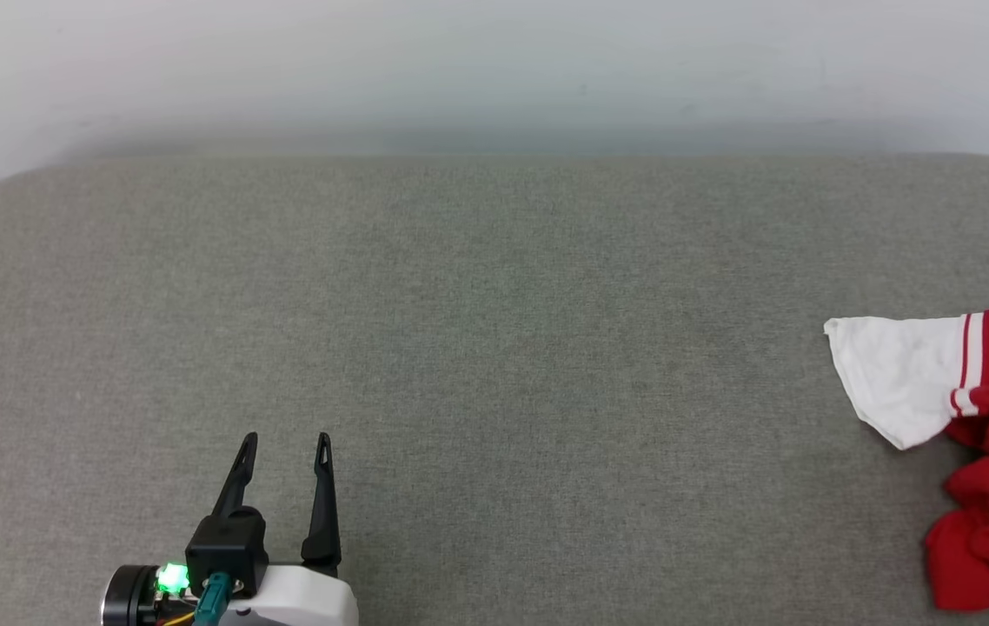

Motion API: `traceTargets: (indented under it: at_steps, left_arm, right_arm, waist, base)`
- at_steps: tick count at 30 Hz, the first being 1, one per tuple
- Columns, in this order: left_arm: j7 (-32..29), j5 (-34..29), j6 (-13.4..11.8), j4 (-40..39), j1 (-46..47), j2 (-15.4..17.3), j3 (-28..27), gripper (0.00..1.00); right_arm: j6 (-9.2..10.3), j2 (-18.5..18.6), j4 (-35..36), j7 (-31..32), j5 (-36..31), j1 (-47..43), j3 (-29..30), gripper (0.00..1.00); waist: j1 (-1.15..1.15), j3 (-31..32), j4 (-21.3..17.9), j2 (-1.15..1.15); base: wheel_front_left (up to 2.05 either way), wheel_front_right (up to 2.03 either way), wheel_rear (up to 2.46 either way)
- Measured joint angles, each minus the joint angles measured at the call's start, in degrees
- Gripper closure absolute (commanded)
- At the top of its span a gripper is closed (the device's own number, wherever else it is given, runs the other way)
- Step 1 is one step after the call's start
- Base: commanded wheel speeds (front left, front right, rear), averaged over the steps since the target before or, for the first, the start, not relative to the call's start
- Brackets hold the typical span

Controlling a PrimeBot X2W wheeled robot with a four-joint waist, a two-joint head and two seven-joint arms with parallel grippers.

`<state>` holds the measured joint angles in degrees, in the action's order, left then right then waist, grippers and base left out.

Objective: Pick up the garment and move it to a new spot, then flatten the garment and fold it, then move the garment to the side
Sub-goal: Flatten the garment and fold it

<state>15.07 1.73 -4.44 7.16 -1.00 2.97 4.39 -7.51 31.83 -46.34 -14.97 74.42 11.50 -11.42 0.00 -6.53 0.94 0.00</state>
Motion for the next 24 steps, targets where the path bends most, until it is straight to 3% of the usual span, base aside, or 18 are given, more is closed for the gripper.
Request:
traceTargets:
  at_steps: [5,9,12,17,24]
  left_arm:
    - [0.0,0.0,0.0,0.0,-1.2,0.0,-0.1,0.00]
    - [0.0,-0.1,0.0,-0.3,-1.8,0.0,-0.4,0.00]
    - [0.0,-0.3,0.0,-0.4,-2.1,0.0,-0.4,0.00]
    - [0.0,-0.6,0.3,-0.6,-2.1,0.0,-0.3,0.00]
    - [0.0,-1.0,0.9,-1.4,-0.5,0.1,0.6,0.00]
  right_arm:
    - [0.00,1.8,3.7,-0.1,-7.5,0.2,7.1,0.00]
    - [0.00,2.0,11.2,-0.1,-17.3,0.0,14.4,0.00]
    - [0.01,1.8,17.4,-0.1,-24.2,0.1,16.1,0.00]
    - [0.00,3.3,27.4,6.4,-35.4,4.2,11.6,0.00]
    - [-0.01,6.8,37.0,28.2,-41.9,13.3,0.2,0.00]
  waist:
    - [0.00,1.4,-0.6,0.00]
    - [0.00,2.6,-1.2,0.00]
    - [0.00,3.1,-1.4,0.00]
    - [0.00,3.1,-1.0,0.00]
    - [0.00,1.1,0.8,0.00]
  base:
    - [0.00,0.00,0.00]
    - [0.00,0.00,0.00]
    - [0.00,0.00,0.00]
    - [0.00,0.00,0.00]
    - [0.00,0.00,0.00]
